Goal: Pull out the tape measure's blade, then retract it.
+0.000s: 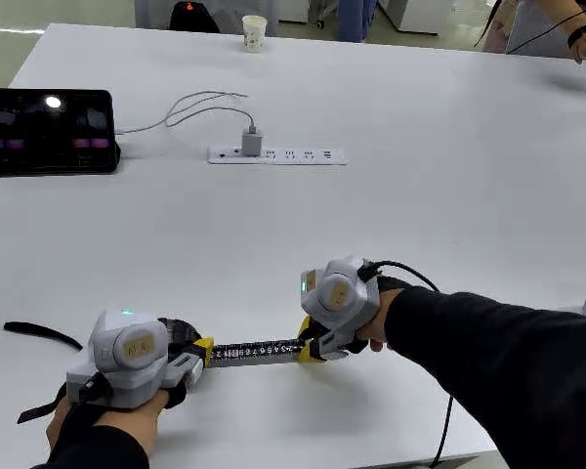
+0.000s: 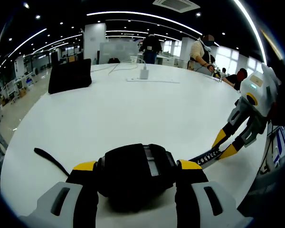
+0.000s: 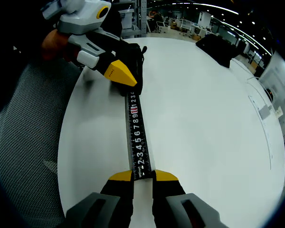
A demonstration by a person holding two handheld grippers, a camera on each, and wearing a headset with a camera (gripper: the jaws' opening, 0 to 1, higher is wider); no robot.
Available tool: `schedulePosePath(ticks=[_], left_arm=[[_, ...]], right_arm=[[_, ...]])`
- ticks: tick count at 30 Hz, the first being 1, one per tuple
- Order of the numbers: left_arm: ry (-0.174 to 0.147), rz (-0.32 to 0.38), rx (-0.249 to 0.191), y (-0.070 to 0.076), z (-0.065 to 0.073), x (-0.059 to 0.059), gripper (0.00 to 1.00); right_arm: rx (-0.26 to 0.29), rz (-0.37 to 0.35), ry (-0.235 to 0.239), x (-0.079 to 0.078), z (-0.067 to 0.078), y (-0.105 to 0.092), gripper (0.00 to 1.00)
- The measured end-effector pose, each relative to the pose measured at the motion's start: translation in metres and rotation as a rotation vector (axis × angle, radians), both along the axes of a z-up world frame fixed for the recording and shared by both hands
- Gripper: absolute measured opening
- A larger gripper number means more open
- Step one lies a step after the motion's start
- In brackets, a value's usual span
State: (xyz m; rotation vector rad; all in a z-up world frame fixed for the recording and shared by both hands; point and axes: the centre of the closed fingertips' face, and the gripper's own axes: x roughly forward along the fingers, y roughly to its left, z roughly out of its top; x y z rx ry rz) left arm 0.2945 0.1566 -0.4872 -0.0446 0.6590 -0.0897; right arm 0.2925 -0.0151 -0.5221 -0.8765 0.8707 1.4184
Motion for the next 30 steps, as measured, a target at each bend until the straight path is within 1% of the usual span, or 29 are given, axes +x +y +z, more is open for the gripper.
schedulePosePath(ticks=[15,22,30], left_arm=[[-0.002,0.002,-0.001,0.0,0.0,0.0,0.61],[-0.001,0.001,-0.001,0.0,0.0,0.0,0.61],[0.0,0.0,-0.002,0.0,0.0,0.0,0.61]], right_arm=[[0.011,0.002,0.003,-0.001,-0.001,0.012,0.11],[0.02,-0.015,0.016,-0.002,0.0,0.015,0.11],[0.024,-0.014,0.013,-0.003,0.001,0.018,0.11]])
